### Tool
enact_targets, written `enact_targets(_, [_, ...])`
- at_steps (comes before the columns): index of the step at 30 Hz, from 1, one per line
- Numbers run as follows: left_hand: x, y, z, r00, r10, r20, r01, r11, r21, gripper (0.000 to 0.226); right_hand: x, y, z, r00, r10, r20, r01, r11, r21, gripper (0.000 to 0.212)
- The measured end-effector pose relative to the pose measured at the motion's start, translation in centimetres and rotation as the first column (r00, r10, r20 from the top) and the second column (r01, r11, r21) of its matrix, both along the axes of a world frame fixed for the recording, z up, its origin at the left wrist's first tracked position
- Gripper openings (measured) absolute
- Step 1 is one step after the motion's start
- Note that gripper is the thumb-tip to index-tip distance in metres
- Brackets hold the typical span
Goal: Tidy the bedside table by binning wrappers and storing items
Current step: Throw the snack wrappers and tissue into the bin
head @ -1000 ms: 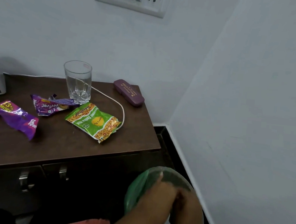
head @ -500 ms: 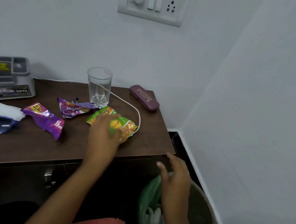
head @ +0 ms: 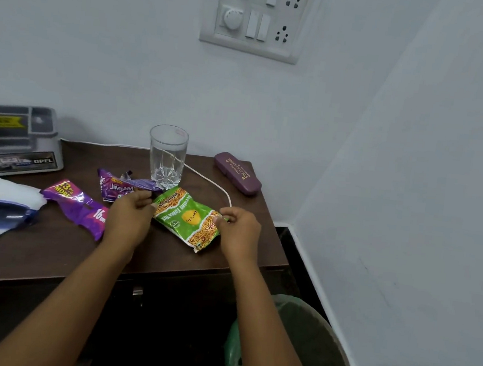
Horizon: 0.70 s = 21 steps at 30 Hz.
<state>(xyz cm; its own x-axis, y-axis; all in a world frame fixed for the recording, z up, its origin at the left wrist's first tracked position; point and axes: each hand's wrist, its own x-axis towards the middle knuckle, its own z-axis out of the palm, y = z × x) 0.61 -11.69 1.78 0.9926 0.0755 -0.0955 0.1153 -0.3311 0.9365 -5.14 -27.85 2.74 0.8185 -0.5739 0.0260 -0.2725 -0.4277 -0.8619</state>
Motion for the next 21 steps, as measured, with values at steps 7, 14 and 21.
enact_targets(7, [-1.1,0.9,0.9,0.997,-0.019,0.071,0.023,0.998,-0.056,0.018,-2.6,-1.5,0.9,0.995,-0.059,0.078,0.047,0.989,0.141,0.014])
enact_targets(14, [-7.5,-3.8,2.2,0.963,-0.183,0.197,0.197,0.979,-0.051,0.015,-11.3,-6.3,0.6,0.978,-0.155,0.141,0.119,0.964,0.236,0.014])
enact_targets(21, [-15.4,-11.5,-1.8,0.809,-0.585,0.058,0.584,0.811,0.042,0.024,-23.5,-13.3,-3.3,0.937,-0.349,-0.017,0.348,0.927,0.142,0.018])
